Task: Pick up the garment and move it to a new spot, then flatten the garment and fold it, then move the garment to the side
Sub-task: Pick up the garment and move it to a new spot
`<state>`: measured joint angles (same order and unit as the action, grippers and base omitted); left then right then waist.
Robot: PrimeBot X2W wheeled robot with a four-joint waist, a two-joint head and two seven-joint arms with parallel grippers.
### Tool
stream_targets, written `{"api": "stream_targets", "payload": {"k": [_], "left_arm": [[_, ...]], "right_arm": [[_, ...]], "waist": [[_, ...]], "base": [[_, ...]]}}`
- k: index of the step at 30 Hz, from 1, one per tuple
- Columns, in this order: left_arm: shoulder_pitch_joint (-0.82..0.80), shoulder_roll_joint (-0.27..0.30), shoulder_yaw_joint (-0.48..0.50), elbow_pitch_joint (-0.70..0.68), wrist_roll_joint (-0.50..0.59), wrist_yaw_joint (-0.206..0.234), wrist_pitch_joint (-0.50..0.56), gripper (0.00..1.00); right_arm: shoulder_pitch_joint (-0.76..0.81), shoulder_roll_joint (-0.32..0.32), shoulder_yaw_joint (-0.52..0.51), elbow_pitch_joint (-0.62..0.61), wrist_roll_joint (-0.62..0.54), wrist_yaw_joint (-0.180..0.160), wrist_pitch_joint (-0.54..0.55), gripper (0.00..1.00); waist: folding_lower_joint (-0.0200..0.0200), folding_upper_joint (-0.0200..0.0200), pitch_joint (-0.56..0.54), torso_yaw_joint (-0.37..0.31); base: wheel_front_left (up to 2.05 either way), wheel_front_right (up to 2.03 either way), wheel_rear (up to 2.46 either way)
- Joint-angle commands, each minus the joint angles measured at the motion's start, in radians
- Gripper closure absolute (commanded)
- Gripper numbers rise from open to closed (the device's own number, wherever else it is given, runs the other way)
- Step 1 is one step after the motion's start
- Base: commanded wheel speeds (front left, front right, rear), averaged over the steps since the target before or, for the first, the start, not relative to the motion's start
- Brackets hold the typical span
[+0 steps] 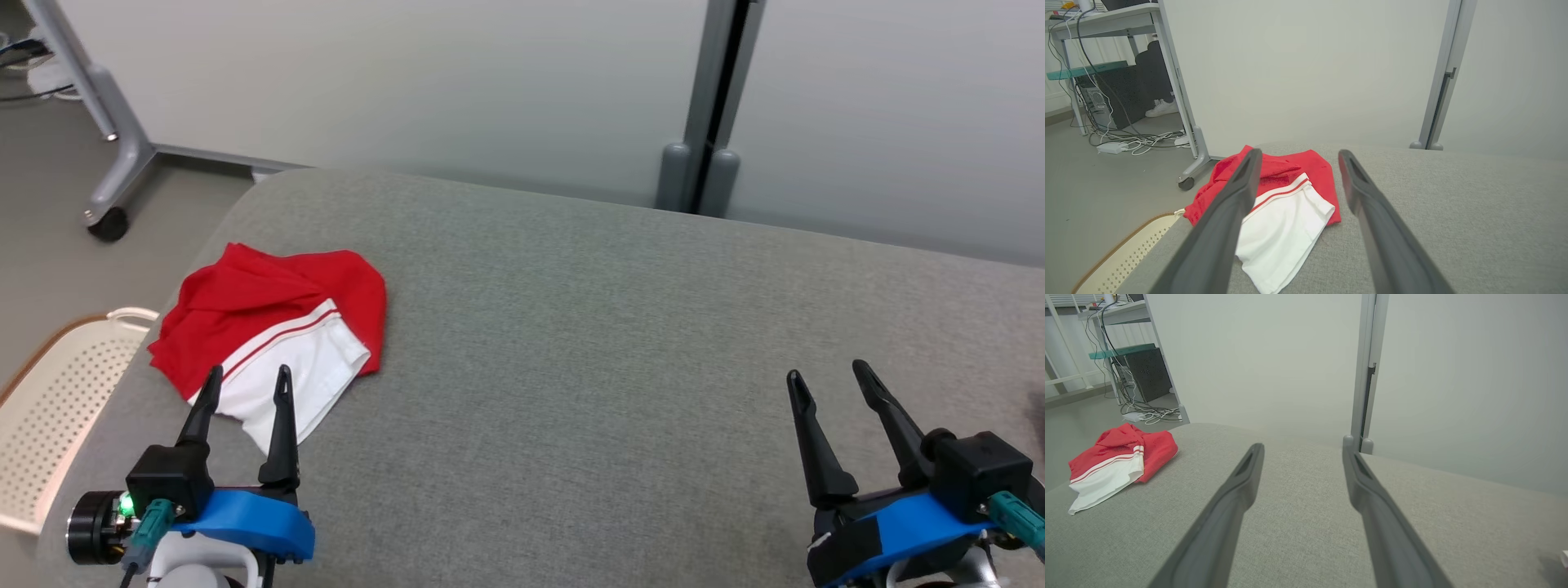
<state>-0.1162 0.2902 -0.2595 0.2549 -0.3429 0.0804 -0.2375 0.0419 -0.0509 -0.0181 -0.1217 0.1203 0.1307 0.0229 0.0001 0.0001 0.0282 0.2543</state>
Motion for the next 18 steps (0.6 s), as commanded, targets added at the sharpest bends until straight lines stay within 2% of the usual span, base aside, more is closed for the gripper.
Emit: {"api": "stream_targets", "payload": {"k": [1, 10, 14, 18], "left_arm": [[-0.018, 0.004, 0.01, 0.007, -0.007, -0.006, -0.011, 0.0], [-0.039, -0.011, 0.042, 0.036, -0.021, -0.008, -0.025, 0.0], [-0.09, -0.029, 0.042, 0.07, -0.022, -0.022, -0.027, 0.0], [-0.188, -0.052, 0.033, 0.167, -0.03, -0.05, -0.027, 0.0]], "right_arm": [[-0.022, -0.001, 0.008, -0.008, -0.009, 0.0, 0.004, 0.0], [-0.054, -0.019, 0.027, -0.03, -0.019, 0.0, 0.025, 0.0], [-0.078, -0.036, 0.029, -0.058, -0.026, 0.0, 0.051, 0.0], [-0.114, -0.063, 0.025, -0.094, -0.034, 0.0, 0.089, 0.0]], "waist": [[-0.0001, -0.0001, 0.031, 0.058], [-0.0001, -0.0001, 0.072, 0.134], [-0.0001, -0.0001, 0.14, 0.145], [-0.0001, -0.0001, 0.231, 0.136]], "base": [[0.0, 0.0, 0.0], [0.0, 0.0, 0.0], [0.0, 0.0, 0.0], [0.0, 0.0, 0.0]]}}
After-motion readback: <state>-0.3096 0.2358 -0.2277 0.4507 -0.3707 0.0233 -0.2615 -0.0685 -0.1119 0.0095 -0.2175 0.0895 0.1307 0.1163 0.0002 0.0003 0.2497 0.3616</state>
